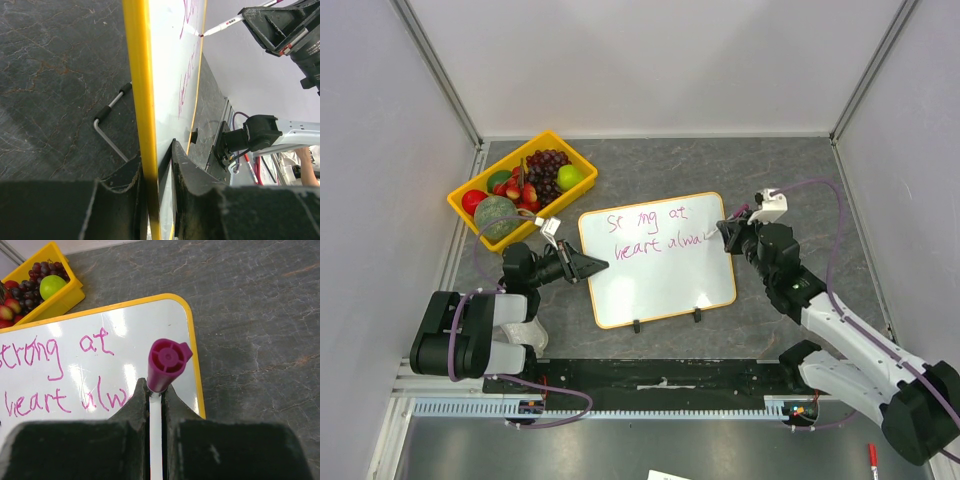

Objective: Write a sentence on the whiteboard
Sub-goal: Pick up the sentence from the whiteboard.

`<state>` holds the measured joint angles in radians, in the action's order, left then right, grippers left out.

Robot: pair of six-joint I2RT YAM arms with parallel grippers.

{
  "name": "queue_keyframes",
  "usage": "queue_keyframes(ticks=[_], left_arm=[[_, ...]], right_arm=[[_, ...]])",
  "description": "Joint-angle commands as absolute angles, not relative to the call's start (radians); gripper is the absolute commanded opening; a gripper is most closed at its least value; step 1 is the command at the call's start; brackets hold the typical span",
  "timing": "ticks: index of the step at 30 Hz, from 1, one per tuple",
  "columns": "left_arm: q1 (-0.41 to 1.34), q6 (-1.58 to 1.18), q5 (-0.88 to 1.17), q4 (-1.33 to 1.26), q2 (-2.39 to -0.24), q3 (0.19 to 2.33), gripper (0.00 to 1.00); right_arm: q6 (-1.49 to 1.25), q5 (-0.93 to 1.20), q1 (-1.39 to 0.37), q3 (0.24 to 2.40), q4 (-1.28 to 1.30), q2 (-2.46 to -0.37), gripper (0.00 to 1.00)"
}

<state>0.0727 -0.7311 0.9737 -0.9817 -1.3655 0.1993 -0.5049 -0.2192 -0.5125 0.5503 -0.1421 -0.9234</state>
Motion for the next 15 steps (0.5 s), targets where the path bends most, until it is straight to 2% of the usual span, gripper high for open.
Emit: queue_keyframes(ticks=[1,15], left_arm=[[0.077,-0.65,0.936,-0.971,-1.381,0.21,0.02],[0.077,-0.652,0.936,-0.971,-1.381,0.21,0.02]], right_arm=[[-0.503,-0.224,-0.506,0.529,-0.104,-0.894,0.0],[-0.508,-0.252,-0.506,0.617,-0.098,-0.882,0.0]])
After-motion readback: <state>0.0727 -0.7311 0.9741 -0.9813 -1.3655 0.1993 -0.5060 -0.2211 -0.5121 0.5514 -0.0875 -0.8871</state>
